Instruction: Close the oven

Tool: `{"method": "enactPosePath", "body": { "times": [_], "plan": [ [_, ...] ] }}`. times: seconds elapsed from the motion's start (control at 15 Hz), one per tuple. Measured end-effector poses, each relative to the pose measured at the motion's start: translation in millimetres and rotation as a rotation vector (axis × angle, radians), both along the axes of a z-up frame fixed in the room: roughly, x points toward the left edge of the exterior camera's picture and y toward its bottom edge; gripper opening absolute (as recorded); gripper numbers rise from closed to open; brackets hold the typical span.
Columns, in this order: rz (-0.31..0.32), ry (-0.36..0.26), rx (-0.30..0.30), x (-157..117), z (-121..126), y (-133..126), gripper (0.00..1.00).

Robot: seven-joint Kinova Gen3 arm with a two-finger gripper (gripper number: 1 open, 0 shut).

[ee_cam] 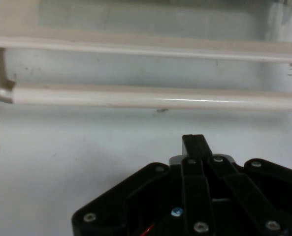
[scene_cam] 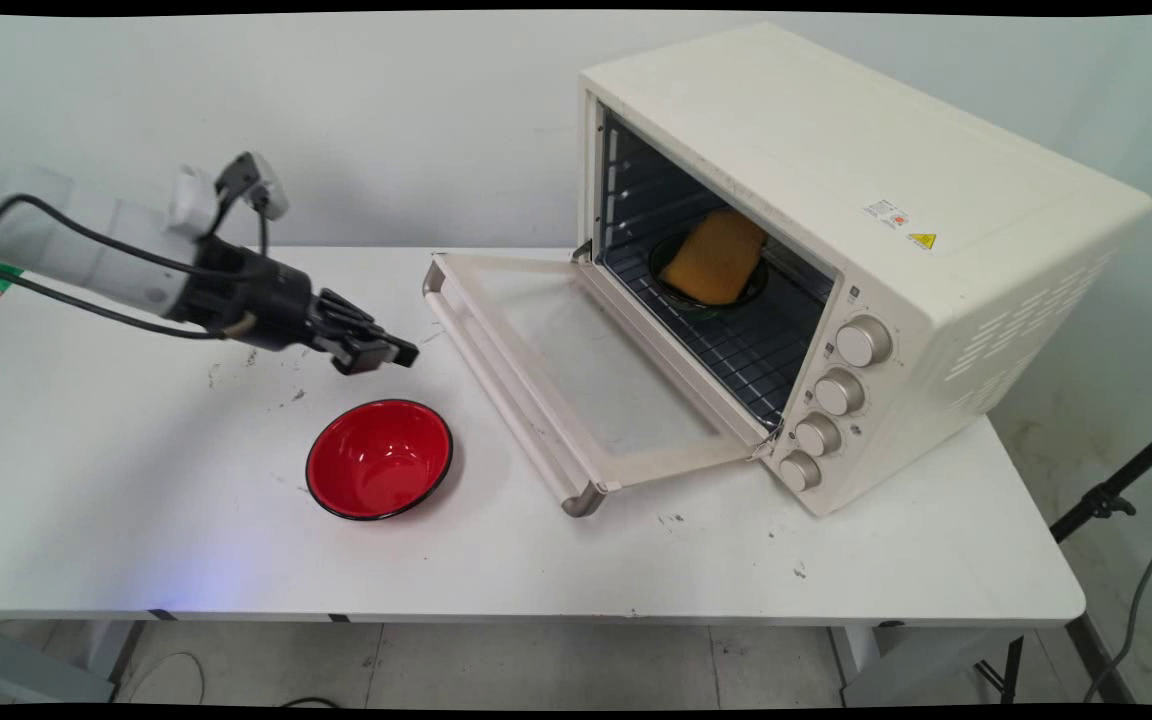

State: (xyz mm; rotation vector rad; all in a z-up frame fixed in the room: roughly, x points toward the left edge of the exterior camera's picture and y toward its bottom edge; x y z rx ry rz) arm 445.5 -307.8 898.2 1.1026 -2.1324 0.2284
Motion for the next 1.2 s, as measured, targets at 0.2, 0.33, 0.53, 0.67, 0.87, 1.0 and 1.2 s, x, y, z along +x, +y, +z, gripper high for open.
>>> {"method": "enactPosePath", "body": {
  "times": [0.2,0.33,0.53,0.67,0.87,1.0,1.2],
  "plan": [
    [0.005,0.001,-0.002,-16,-19,-8,0.00],
    [0.006,0.005,-0.006,-26,-28,-13,0.00],
    [0.007,0.012,-0.016,-41,-38,-21,0.00],
    [0.009,0.016,-0.024,-50,-42,-26,0.00],
    [0.012,0.018,-0.035,-60,-48,-32,0.00],
    [0.007,0.017,-0.039,-67,-52,-36,0.00],
    [0.004,0.013,-0.044,-73,-57,-40,0.00]
  ]
}}
